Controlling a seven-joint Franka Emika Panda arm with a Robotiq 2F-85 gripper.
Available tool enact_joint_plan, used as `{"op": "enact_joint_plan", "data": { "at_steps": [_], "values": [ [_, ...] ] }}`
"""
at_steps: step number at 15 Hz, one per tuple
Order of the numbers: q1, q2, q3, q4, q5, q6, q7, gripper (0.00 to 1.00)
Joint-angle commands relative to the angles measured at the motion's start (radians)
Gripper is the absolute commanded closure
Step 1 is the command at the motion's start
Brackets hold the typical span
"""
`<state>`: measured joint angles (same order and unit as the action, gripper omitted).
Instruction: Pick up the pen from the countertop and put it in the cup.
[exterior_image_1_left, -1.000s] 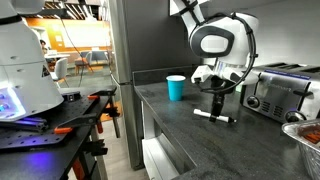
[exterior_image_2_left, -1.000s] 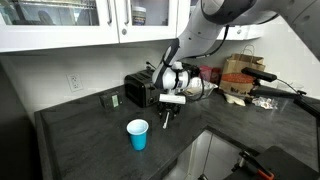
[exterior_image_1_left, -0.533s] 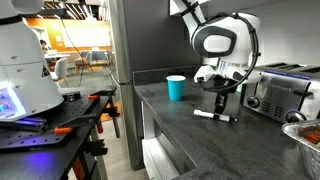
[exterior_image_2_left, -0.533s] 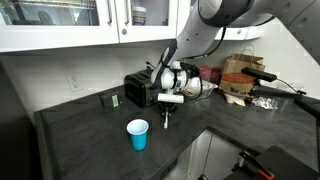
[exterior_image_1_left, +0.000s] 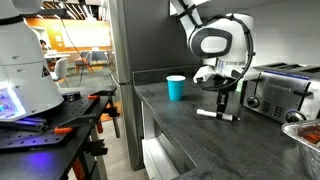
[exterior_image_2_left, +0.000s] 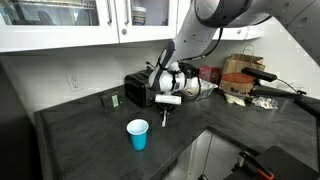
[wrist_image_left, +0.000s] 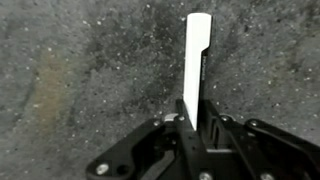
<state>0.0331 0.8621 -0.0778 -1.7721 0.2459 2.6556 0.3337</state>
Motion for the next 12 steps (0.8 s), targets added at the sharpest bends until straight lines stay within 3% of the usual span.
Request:
{"op": "enact_joint_plan", "data": {
  "at_steps": [1, 2, 7, 12],
  "values": [
    [0.071, -0.047, -0.043, -0.143, -0.018, 0.242, 0.046, 0.95],
    [0.073, -0.059, -0.039, -0.183, -0.015, 0.303, 0.027, 0.95],
    [-0.188, -0.164, 0.235, -0.366, -0.055, 0.539, -0.290, 0.95],
    [-0.524, -0.222, 0.548, -0.502, -0.246, 0.627, -0.472, 0.95]
  ]
}}
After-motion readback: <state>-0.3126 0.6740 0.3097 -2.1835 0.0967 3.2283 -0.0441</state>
